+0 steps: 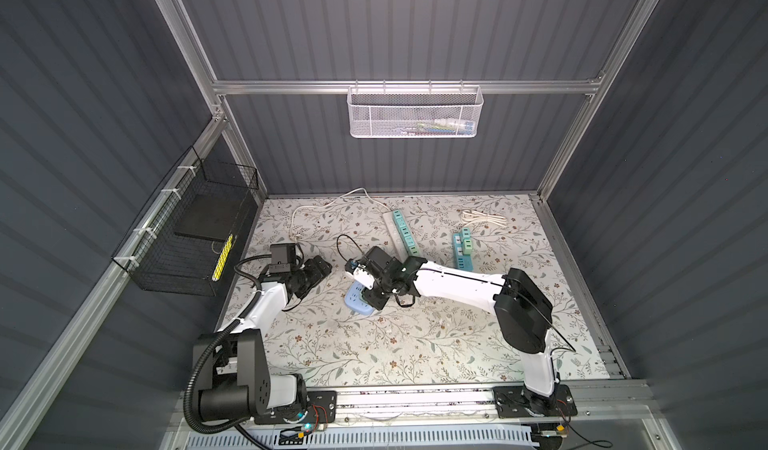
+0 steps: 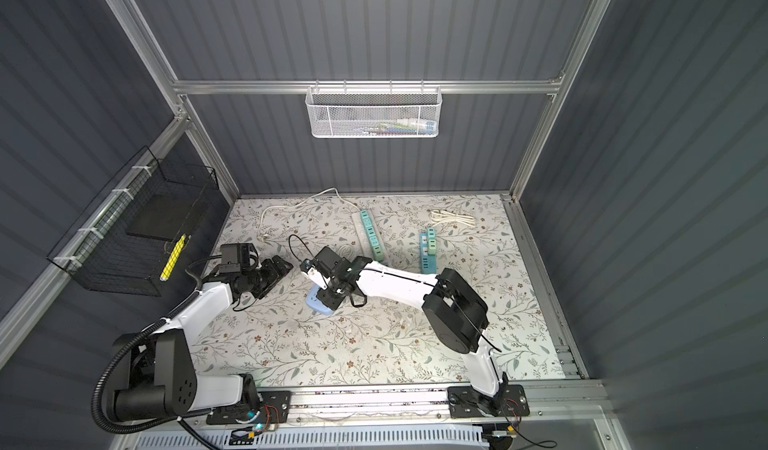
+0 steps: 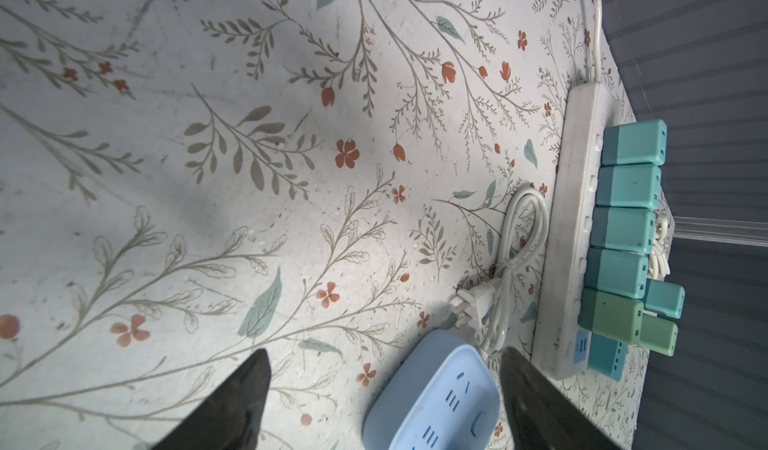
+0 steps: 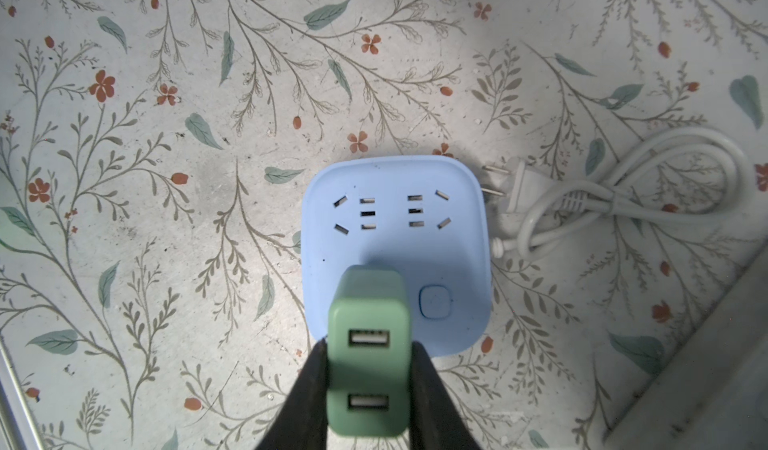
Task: Insert the plug
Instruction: 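Align the held adapter above the blue cube's socket with the right gripper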
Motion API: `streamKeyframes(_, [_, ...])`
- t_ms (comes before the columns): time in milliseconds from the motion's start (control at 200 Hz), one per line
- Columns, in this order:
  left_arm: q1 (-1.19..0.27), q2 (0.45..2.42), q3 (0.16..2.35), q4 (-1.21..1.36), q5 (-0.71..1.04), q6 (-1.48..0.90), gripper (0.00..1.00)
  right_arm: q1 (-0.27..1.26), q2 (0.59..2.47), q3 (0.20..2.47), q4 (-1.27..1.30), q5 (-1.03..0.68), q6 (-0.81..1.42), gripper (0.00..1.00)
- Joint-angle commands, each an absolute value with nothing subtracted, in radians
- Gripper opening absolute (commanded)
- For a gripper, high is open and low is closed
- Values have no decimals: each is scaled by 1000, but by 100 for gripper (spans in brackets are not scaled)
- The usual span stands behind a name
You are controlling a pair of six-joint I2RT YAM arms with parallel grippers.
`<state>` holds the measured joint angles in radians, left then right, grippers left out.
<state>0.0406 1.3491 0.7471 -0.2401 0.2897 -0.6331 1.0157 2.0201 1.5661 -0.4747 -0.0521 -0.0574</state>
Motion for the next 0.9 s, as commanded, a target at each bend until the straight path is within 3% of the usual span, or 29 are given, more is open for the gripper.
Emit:
streamKeyframes(0, [46,1358,775,-242,308,-623,86,1025,2058,1549,-554,-23,-80,17])
streamKeyframes(615, [48,1359,779,-244,320,-619,86,1025,2188,1643,-675,-44,-80,16])
streamKeyframes(896, [49,1349,783,-251,306,-617,86,1015,2208,1601,-594,-37,-38,16])
